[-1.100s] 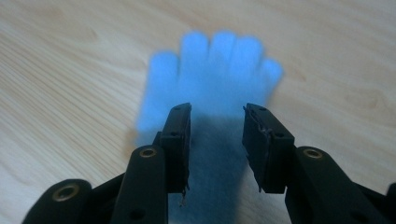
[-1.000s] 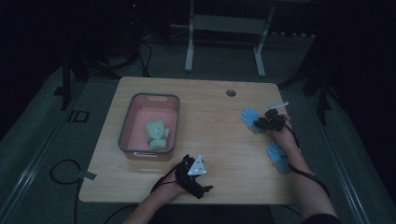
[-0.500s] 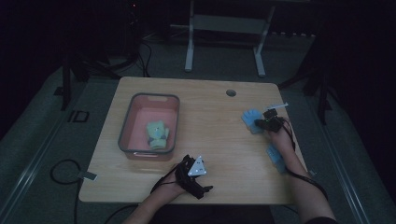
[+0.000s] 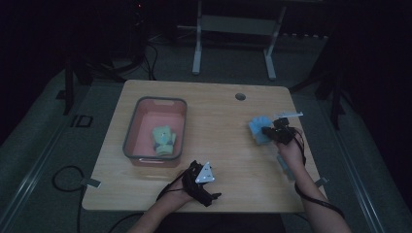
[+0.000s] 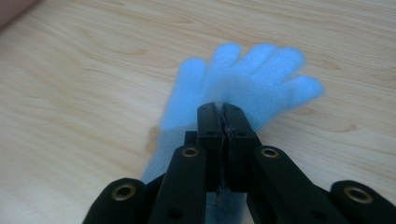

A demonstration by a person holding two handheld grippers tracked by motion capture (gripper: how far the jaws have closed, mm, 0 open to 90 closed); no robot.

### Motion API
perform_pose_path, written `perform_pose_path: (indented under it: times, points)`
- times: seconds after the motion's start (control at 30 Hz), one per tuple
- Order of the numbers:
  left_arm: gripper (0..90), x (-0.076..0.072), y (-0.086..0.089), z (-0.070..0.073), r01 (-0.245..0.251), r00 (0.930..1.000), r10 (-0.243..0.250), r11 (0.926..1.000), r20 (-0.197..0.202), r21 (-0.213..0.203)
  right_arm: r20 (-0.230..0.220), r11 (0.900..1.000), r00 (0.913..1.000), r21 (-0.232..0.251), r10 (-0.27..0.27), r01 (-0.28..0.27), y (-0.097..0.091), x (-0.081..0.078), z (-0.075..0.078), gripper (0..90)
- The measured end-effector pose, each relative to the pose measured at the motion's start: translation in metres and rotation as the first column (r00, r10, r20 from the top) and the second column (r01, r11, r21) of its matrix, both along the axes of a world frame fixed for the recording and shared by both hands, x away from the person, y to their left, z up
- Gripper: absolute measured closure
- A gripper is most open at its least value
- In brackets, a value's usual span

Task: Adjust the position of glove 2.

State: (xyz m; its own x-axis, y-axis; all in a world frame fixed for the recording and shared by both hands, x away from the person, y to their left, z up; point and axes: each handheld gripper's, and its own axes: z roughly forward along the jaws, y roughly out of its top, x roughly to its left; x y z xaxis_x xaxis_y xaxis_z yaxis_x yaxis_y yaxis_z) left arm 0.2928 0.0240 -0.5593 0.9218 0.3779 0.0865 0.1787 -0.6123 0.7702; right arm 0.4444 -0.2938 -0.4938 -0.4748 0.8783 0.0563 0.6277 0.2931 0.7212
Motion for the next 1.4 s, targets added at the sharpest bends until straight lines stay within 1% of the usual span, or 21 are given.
perform_pose_path:
  times: [0.03, 0.07, 0.17, 0.23, 0.37, 0.43, 0.5, 0.53, 0.63, 0.67, 0.7, 0.73, 0.8, 0.83, 0.97, 1.13, 1.3, 1.4]
  points:
    - [2.3, 0.0, 0.0, 0.0, -0.001, 1.0, 0.001, 1.0, -0.001, -0.002, 0.005, 1.0, 1.0, 0.002, -0.003, 0.003, 0.003, -0.004, 0.003, 87.1]
    - [2.3, 0.0, 0.0, 0.0, -0.001, 1.0, 0.001, 1.0, -0.001, -0.001, 0.013, 0.9998, 0.9999, 0.018, -0.002, 0.001, 0.007, -0.012, 0.01, 87.1]
    - [2.3, 0.0, 0.0, 0.0, -0.001, 1.0, 0.001, 1.0, 0.001, -0.001, 0.026, 0.9996, 0.9997, 0.03, -0.001, 0.0, 0.016, -0.023, 0.019, 87.1]
    - [2.3, 0.0, 0.0, 0.0, -0.001, 1.0, 0.001, 1.0, 0.002, 0.001, 0.043, 0.9998, 0.9991, 0.018, -0.001, 0.001, 0.022, -0.03, 0.023, 87.0]
    - [2.3, 0.0, 0.0, 0.0, 0.001, 1.0, -0.001, 1.0, 0.004, 0.003, 0.049, 0.9994, 0.9988, 0.033, -0.006, 0.005, 0.03, -0.041, 0.025, 87.0]
    - [2.3, 0.0, 0.0, 0.0, 0.001, 1.0, -0.001, 1.0, 0.004, 0.001, 0.038, 0.9985, 0.9992, 0.053, -0.012, 0.01, 0.035, -0.046, 0.022, 87.0]
    - [2.3, 0.0, 0.0, 0.0, 0.001, 1.0, -0.001, 1.0, 0.004, 0.002, 0.036, 0.9982, 0.9992, 0.058, -0.017, 0.015, 0.041, -0.051, 0.019, 87.1]
    - [2.3, 0.0, 0.0, 0.0, 0.002, 1.0, -0.002, 1.0, 0.005, 0.003, 0.028, 0.9973, 0.9995, 0.072, -0.017, 0.015, 0.044, -0.053, 0.018, 87.1]
    - [2.3, 0.0, 0.0, 0.0, 0.003, 1.0, -0.003, 1.0, 0.005, 0.003, 0.029, 0.9967, 0.9993, 0.078, -0.022, 0.019, 0.051, -0.058, 0.015, 87.1]
    - [2.3, 0.0, 0.0, 0.0, 0.004, 1.0, -0.004, 1.0, 0.007, 0.003, 0.015, 0.9939, 0.9998, 0.109, -0.016, 0.014, 0.057, -0.063, 0.011, 87.0]
    - [2.3, 0.0, 0.0, 0.0, 0.003, 1.0, -0.003, 1.0, 0.005, 0.002, 0.015, 0.9936, 0.9998, 0.112, -0.013, 0.012, 0.06, -0.064, 0.01, 87.0]
    - [2.3, 0.0, 0.0, 0.001, 0.003, 1.0, -0.003, 1.0, 0.003, 0.0, 0.015, 0.9946, 0.9998, 0.103, -0.013, 0.011, 0.064, -0.066, 0.008, 87.0]
    - [2.3, 0.0, 0.0, 0.001, 0.003, 1.0, -0.003, 1.0, 0.005, 0.001, 0.007, 0.993, 0.9999, 0.118, -0.014, 0.013, 0.069, -0.07, 0.006, 87.0]
    - [2.3, 0.0, 0.0, 0.001, 0.003, 1.0, -0.003, 1.0, 0.006, 0.001, 0.023, 0.9952, 0.9996, 0.096, -0.019, 0.017, 0.073, -0.072, 0.005, 87.0]
    - [2.3, -0.001, 0.0, 0.001, 0.003, 1.0, -0.003, 1.0, 0.007, 0.002, 0.036, 0.9962, 0.9984, 0.077, -0.044, 0.042, 0.081, -0.078, 0.0, 87.0]
    - [2.3, -0.001, 0.0, 0.0, 0.004, 1.0, -0.004, 1.0, 0.008, 0.003, 0.011, 0.9949, 0.9985, 0.086, -0.054, 0.053, 0.086, -0.086, -0.01, 86.9]
    - [2.3, -0.001, -0.001, 0.0, 0.008, 0.9999, -0.008, 0.9999, 0.011, 0.007, -0.027, 0.994, 0.9978, 0.089, -0.061, 0.063, 0.087, -0.087, -0.022, 86.8]
    - [2.3, -0.001, -0.001, 0.0, 0.011, 0.9998, -0.011, 0.9999, 0.013, 0.011, -0.039, 0.9939, 0.997, 0.085, -0.067, 0.07, 0.087, -0.086, -0.028, 86.3]
